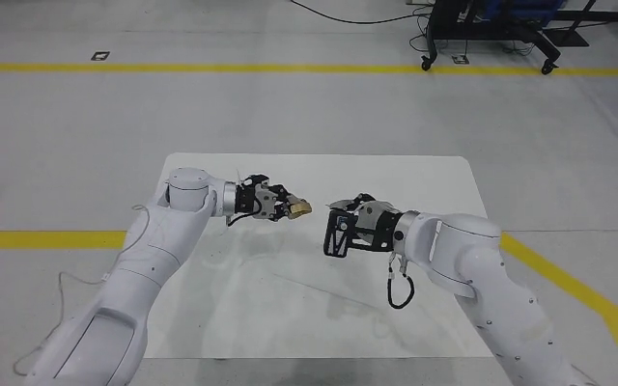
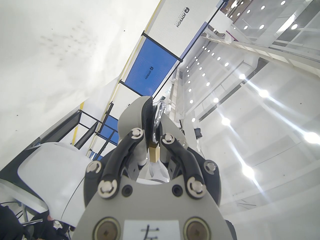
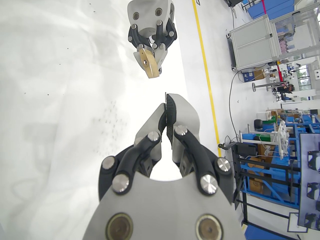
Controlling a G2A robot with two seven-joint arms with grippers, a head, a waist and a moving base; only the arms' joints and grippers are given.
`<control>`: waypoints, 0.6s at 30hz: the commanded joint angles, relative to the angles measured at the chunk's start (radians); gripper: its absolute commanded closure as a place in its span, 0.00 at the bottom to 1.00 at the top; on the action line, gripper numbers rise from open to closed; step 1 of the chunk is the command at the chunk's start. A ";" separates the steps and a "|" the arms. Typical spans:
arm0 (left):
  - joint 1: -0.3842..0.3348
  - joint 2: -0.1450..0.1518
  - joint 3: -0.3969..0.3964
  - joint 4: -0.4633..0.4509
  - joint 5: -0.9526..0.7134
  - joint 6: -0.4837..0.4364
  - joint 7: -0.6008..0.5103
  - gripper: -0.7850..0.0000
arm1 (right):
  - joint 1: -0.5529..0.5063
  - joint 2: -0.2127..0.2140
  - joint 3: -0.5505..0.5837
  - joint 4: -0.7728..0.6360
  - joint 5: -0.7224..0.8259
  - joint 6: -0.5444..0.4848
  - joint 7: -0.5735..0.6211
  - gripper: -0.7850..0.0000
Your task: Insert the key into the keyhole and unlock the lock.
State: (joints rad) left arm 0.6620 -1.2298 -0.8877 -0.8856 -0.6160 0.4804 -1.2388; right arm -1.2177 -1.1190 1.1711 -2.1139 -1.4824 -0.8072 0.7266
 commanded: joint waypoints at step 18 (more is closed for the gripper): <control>0.069 0.013 -0.031 -0.095 0.001 0.043 0.156 1.00 | 0.130 -0.031 -0.301 -0.032 -0.295 -0.067 0.194 1.00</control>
State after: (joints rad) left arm 0.7283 -1.2171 -0.9183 -0.9776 -0.6145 0.5193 -1.0925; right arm -1.0992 -1.1460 0.8893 -2.1516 -1.7792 -0.8755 0.9052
